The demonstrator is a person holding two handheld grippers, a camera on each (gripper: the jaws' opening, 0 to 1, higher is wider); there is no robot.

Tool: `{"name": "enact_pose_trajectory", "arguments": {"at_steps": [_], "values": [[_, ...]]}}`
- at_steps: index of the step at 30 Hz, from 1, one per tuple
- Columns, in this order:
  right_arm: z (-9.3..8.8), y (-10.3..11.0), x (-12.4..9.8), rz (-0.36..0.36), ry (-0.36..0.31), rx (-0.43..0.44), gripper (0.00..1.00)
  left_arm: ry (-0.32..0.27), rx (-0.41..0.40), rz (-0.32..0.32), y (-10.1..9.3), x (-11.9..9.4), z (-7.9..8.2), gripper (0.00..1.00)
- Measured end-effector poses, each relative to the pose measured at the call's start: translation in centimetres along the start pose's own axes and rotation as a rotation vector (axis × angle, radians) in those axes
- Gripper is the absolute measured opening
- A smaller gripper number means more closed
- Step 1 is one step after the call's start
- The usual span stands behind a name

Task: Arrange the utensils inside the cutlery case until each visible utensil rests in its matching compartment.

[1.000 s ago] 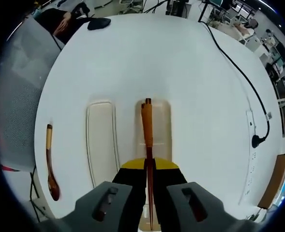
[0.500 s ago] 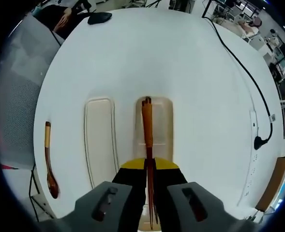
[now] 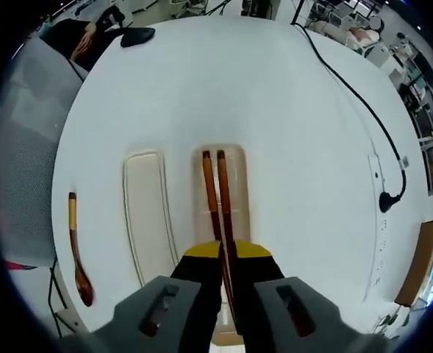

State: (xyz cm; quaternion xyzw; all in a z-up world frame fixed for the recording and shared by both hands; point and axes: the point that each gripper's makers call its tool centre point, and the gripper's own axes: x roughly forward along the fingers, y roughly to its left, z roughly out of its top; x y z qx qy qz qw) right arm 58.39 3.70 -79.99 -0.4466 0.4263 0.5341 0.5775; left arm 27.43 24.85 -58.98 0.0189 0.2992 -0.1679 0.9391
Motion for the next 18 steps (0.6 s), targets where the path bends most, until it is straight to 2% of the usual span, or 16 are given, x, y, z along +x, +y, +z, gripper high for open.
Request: {"name": "enact_pose_trajectory", "arguments": {"at_steps": [18], "values": [[-0.5, 1.1, -2.3, -0.027, 0.008, 0.001, 0.03, -0.039, 0.003, -0.012, -0.5, -0.7, 0.8, 0.78]]}}
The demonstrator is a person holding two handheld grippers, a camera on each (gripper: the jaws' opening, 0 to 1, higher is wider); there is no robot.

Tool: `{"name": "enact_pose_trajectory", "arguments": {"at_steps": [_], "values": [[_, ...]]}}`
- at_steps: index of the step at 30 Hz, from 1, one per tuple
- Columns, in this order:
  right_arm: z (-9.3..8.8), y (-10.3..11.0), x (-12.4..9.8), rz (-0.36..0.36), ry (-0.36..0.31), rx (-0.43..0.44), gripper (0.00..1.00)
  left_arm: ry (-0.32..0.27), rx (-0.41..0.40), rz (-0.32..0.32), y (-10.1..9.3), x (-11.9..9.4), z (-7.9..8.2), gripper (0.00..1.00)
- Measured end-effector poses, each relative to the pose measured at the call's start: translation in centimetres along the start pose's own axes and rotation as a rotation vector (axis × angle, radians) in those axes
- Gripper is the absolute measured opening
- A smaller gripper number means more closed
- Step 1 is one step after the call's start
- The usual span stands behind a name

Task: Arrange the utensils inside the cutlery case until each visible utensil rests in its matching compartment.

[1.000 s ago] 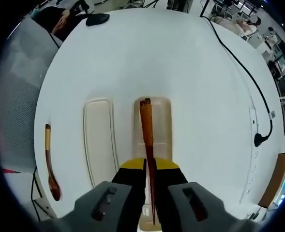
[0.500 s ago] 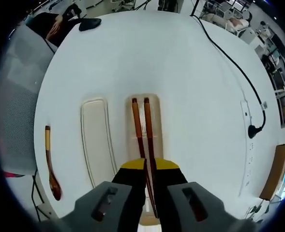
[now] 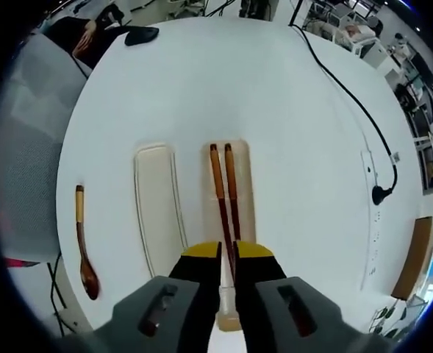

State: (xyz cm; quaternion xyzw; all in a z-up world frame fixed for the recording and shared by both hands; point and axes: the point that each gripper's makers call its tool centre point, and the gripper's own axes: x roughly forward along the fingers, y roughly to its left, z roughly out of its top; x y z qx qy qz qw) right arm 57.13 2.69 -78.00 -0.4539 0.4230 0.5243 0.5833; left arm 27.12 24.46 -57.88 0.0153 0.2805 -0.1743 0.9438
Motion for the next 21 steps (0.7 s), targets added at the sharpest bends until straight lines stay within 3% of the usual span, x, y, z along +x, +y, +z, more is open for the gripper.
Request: {"name": "enact_pose_trajectory", "arguments": {"at_steps": [15, 21], "values": [[-0.7, 1.7, -3.4, -0.04, -0.022, 0.031, 0.04, -0.038, 0.018, -0.01, -0.8, -1.3, 0.5, 0.78], [-1.4, 2.6, -4.5, -0.054, -0.023, 0.047, 0.06, -0.096, 0.035, -0.018, -0.9, -1.6, 2.8, 0.78]]}}
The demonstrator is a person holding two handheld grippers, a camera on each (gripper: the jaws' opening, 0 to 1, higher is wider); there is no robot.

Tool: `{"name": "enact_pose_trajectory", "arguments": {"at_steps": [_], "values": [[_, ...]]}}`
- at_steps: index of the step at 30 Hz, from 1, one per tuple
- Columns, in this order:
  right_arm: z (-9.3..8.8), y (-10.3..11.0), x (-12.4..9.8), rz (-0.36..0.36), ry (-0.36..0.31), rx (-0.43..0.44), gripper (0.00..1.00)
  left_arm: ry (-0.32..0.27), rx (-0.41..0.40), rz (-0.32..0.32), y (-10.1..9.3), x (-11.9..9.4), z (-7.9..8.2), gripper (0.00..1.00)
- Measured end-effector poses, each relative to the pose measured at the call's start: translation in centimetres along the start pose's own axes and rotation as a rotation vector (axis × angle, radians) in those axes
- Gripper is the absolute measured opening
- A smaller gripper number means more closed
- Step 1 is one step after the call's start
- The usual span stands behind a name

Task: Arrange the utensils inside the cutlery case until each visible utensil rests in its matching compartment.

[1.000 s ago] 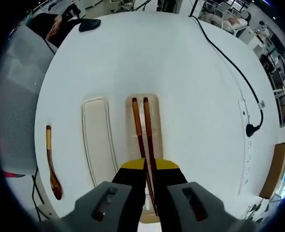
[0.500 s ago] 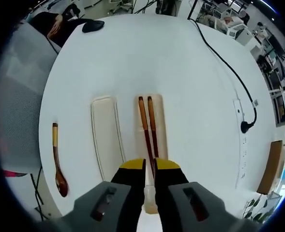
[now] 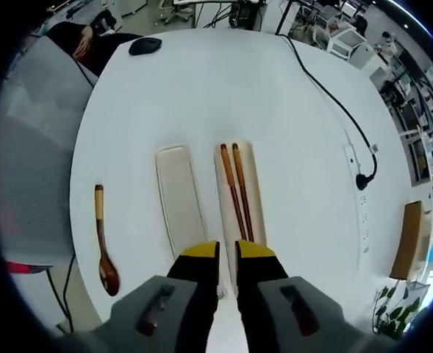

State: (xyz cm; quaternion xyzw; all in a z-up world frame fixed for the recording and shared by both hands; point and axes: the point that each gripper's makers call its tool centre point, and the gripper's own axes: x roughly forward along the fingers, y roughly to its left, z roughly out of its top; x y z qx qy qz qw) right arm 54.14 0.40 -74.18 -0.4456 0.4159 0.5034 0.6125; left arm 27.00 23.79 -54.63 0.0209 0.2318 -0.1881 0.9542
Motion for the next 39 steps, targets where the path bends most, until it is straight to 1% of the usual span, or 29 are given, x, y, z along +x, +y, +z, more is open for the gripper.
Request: {"name": "enact_pose_trajectory", "arguments": {"at_steps": [3, 6, 8, 11, 15, 18, 20, 23, 29, 31, 33, 34, 37, 39], "values": [[-0.1, 0.6, -0.8, -0.011, -0.01, 0.005, 0.08, -0.016, 0.02, -0.011, -0.4, -0.2, 0.6, 0.79], [-0.1, 1.3, -1.5, -0.015, -0.017, 0.005, 0.13, -0.016, 0.033, -0.018, -0.6, -0.3, 0.5, 0.79], [0.3, 1.9, -2.2, -0.022, -0.026, -0.003, 0.16, -0.015, 0.038, -0.026, -0.8, -0.4, 0.3, 0.79], [1.1, 2.7, -3.3, -0.03, -0.051, -0.028, 0.16, -0.014, 0.045, -0.036, -1.0, -0.5, 0.2, 0.79], [1.3, 2.9, -4.1, -0.052, -0.04, -0.001, 0.16, -0.016, 0.055, -0.049, -1.2, -0.6, 0.1, 0.78], [1.5, 3.3, -4.8, -0.059, -0.051, 0.009, 0.17, -0.016, 0.065, -0.061, -1.4, -0.7, 0.0, 0.78], [1.3, 3.6, -5.0, -0.059, -0.054, 0.009, 0.17, -0.017, 0.07, -0.067, -1.5, -0.7, -0.1, 0.78], [0.6, 4.0, -5.2, -0.063, -0.056, 0.018, 0.17, -0.02, 0.073, -0.072, -1.5, -0.8, -0.1, 0.78], [0.9, 5.2, -5.8, -0.058, -0.088, 0.024, 0.17, -0.02, 0.069, -0.069, -1.4, -1.0, -0.5, 0.78], [1.3, 5.8, -5.9, -0.047, -0.109, 0.008, 0.16, -0.021, 0.066, -0.068, -1.4, -1.1, -0.7, 0.78], [1.9, 6.7, -6.0, -0.027, -0.147, -0.073, 0.15, -0.019, 0.064, -0.067, -1.4, -1.1, -0.8, 0.78], [1.9, 6.9, -5.8, -0.033, -0.15, -0.081, 0.15, -0.019, 0.063, -0.066, -1.4, -1.1, -0.8, 0.78], [1.8, 7.4, -5.7, -0.031, -0.143, -0.069, 0.16, -0.021, 0.061, -0.061, -1.3, -1.1, -0.9, 0.78], [1.8, 7.5, -5.7, -0.035, -0.153, -0.068, 0.15, -0.024, 0.06, -0.057, -1.3, -1.2, -0.9, 0.78]]}}
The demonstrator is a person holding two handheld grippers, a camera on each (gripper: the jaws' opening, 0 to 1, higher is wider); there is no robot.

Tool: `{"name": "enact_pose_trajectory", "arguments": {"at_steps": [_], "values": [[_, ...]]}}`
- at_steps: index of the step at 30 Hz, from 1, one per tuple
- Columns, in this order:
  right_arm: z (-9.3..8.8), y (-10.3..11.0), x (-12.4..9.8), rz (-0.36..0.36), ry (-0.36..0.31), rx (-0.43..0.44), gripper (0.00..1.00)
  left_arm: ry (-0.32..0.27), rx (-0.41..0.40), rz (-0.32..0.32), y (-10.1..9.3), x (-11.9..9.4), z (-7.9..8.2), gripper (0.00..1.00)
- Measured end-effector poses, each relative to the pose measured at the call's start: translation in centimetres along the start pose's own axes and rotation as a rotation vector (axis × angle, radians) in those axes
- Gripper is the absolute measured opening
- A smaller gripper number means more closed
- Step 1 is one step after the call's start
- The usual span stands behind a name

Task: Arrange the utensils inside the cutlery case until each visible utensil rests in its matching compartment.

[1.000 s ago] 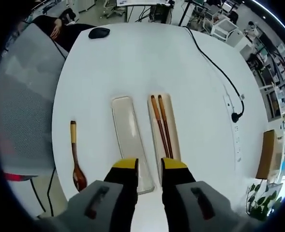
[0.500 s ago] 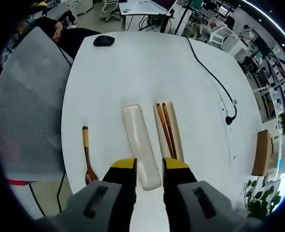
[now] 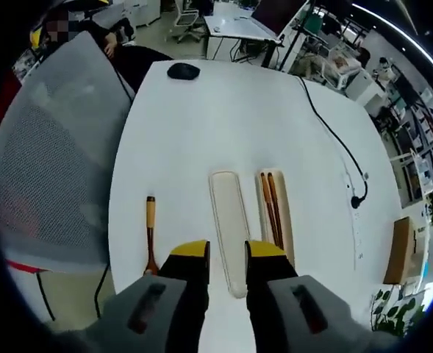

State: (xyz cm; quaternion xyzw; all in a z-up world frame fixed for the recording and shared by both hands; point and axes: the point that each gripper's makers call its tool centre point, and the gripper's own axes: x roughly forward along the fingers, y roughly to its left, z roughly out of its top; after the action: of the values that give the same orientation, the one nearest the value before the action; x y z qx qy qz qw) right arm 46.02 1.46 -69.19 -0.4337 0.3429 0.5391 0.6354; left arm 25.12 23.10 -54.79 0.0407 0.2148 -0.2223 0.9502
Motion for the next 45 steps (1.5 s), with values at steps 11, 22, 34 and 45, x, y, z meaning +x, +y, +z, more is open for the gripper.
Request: {"name": "enact_pose_trajectory", "arguments": {"at_steps": [11, 22, 34, 45], "values": [[-0.4, 1.2, 0.0, 0.01, -0.012, 0.018, 0.15, 0.006, 0.0, 0.008, 0.0, -0.3, -0.3, 0.78], [-0.8, 4.0, 1.7, 0.062, -0.048, 0.087, 0.14, 0.013, -0.003, 0.002, -0.4, -0.4, -0.7, 0.78], [-2.5, 8.1, 4.8, 0.106, 0.004, 0.055, 0.13, 0.027, -0.018, 0.017, -0.2, -0.9, -1.4, 0.78], [-3.4, 9.2, 5.6, 0.127, 0.022, 0.055, 0.13, 0.028, -0.022, 0.02, -0.2, -0.8, -1.4, 0.78]]}}
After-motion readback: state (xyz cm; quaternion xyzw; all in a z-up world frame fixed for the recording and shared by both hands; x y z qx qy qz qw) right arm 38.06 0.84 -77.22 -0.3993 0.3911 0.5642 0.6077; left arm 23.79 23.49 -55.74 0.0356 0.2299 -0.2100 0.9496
